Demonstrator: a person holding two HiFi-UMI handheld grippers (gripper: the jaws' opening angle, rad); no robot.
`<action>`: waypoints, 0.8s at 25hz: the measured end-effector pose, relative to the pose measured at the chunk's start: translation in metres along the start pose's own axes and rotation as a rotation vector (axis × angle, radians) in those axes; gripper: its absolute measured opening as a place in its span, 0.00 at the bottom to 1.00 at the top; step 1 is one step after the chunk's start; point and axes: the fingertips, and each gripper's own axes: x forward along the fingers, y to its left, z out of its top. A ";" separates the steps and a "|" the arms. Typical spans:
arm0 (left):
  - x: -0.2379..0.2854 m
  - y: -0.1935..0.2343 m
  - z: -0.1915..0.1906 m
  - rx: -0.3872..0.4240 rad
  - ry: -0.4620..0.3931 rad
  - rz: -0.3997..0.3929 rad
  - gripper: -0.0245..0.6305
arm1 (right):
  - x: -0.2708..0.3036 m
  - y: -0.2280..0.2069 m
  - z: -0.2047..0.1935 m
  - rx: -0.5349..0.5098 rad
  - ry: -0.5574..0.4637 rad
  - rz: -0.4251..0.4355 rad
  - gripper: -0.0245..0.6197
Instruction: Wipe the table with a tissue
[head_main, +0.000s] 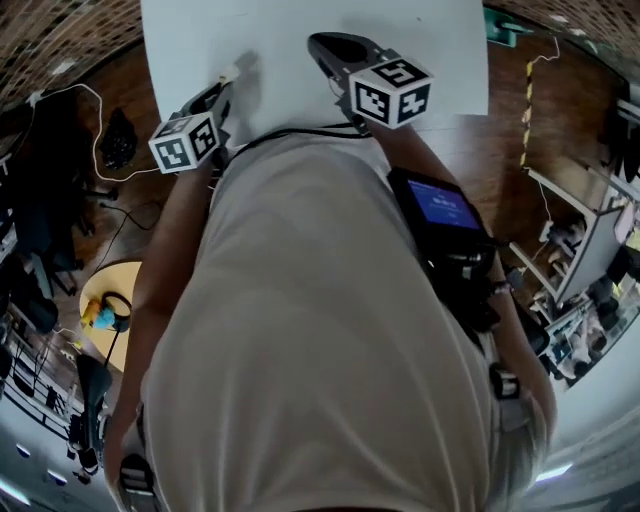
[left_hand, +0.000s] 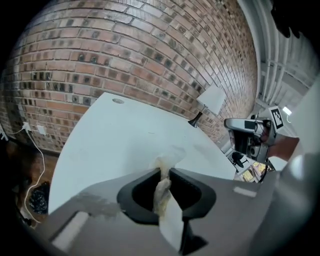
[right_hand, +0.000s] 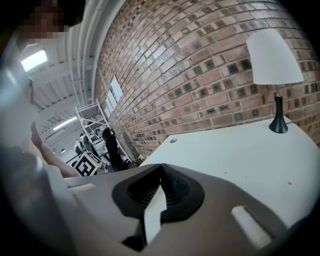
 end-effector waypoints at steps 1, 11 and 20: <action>-0.003 0.002 0.007 0.015 -0.009 0.012 0.13 | 0.005 0.005 0.002 -0.015 -0.001 0.016 0.05; 0.008 0.006 0.026 0.035 -0.045 0.012 0.13 | 0.005 0.002 -0.001 -0.054 0.017 0.015 0.05; 0.048 -0.064 0.049 -0.065 -0.110 -0.004 0.13 | -0.065 -0.059 0.002 0.012 0.015 0.002 0.05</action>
